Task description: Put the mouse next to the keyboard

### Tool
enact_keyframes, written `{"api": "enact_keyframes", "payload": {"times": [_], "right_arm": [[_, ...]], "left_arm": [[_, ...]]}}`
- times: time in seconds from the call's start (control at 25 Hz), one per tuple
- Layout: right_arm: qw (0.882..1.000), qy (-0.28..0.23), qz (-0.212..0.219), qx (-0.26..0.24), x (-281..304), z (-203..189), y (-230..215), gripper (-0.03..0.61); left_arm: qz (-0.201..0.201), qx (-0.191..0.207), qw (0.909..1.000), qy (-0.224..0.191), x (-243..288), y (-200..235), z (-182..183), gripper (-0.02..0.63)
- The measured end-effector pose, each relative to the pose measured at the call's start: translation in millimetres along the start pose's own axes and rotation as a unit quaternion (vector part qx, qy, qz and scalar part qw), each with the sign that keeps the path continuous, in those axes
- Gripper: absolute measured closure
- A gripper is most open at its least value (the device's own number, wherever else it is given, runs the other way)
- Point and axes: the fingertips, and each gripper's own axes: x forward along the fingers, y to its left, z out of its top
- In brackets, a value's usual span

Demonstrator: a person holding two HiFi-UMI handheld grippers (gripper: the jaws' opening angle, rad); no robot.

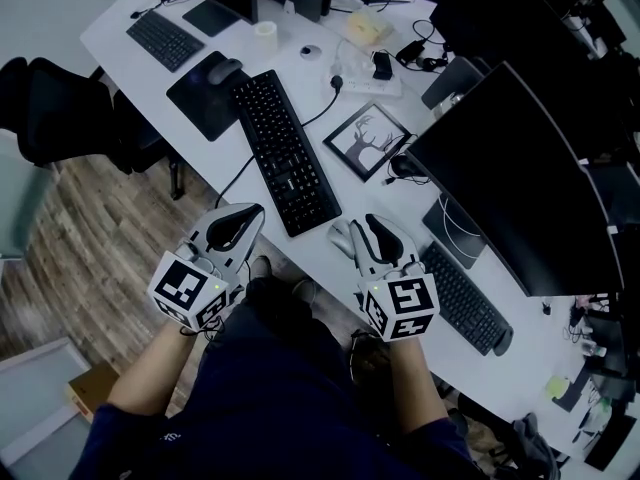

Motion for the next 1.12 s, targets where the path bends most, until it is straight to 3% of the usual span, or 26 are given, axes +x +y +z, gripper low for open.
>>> {"api": "enact_keyframes", "payload": {"times": [0.84, 1.12], "right_arm": [[0.999, -0.032, 0.014, -0.028, -16, 30, 20, 0.574], [0.999, -0.031, 0.016, -0.035, -17, 34, 25, 0.574]], "left_arm": [[-0.002, 0.004, 0.9999, -0.014, -6, -8, 14, 0.575], [-0.003, 0.004, 0.9998, -0.018, -8, -8, 16, 0.575]]}}
